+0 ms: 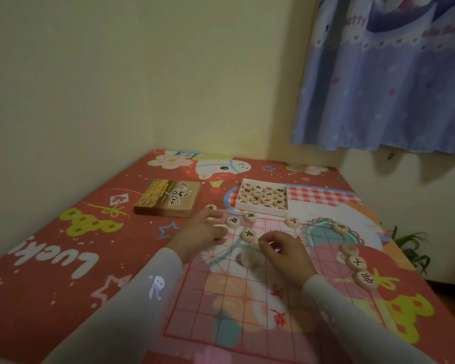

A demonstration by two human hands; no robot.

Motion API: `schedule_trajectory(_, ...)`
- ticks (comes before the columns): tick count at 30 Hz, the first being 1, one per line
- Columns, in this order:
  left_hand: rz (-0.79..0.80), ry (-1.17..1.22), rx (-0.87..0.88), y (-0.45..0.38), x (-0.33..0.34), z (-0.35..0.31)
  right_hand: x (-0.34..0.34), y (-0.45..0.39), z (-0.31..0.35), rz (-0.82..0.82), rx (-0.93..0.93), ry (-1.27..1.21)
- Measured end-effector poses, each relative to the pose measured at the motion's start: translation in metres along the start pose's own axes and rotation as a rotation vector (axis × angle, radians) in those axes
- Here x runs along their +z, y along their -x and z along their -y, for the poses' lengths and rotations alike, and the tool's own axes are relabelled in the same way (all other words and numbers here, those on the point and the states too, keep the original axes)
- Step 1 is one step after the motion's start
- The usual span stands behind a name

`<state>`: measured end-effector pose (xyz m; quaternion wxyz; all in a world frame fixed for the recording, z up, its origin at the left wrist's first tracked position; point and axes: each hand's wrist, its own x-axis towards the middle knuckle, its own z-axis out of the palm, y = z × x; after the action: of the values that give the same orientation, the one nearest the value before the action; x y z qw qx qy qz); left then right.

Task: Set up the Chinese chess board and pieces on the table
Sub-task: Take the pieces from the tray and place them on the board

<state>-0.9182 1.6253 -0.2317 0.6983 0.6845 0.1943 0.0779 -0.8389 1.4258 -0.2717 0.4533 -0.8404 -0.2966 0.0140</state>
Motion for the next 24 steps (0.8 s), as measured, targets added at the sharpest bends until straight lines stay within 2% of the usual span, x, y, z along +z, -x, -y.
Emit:
schedule_trajectory(5, 0.141, -0.347, 0.153, 0.005, 0.021, -0.002, 0.003, -0.005, 0.012, 0.000, 0.045, -0.187)
schedule_trajectory(11, 0.219, -0.528, 0.291, 0.008, 0.040, 0.000, 0.002, -0.009, 0.019, 0.075, 0.176, -0.325)
schedule_trajectory(13, 0.227, -0.534, 0.316, 0.007, 0.041, 0.003, 0.001, -0.010, 0.017, 0.044, 0.159, -0.306)
schedule_trajectory(17, 0.229, -0.498, 0.346, 0.005, 0.038, 0.008, -0.003, -0.010, 0.012, -0.005, 0.054, -0.097)
schedule_trajectory(24, 0.164, -0.493, 0.329, 0.001, 0.024, 0.011, -0.014, -0.002, 0.015, -0.081, -0.036, -0.055)
